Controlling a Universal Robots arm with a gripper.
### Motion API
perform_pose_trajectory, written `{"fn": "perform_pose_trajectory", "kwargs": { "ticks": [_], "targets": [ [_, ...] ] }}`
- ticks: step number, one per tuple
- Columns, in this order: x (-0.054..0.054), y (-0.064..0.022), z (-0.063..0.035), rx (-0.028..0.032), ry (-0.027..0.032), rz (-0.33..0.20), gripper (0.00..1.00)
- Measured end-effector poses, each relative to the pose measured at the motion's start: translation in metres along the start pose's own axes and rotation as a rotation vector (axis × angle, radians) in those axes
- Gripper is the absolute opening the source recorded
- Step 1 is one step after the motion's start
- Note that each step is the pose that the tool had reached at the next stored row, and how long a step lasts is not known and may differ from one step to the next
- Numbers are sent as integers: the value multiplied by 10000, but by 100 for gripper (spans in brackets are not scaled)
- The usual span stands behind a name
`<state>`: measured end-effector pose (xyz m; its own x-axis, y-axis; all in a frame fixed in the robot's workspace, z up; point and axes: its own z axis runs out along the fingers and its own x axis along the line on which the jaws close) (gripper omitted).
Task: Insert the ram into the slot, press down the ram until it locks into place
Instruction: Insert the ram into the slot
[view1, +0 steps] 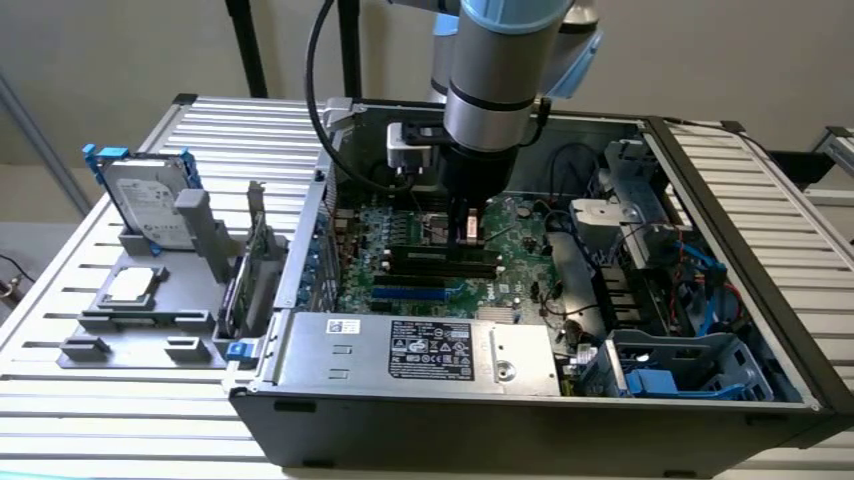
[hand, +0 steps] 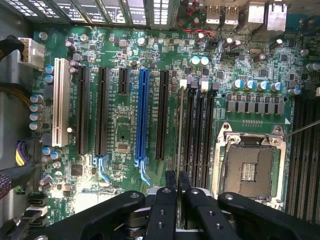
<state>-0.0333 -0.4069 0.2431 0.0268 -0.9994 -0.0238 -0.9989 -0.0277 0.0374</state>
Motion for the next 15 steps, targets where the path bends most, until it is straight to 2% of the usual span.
{"fn": "perform_pose_trajectory", "kwargs": {
  "ticks": [15],
  "targets": [
    [-27, -4, 88, 0, 0, 0, 13]
  ]
}}
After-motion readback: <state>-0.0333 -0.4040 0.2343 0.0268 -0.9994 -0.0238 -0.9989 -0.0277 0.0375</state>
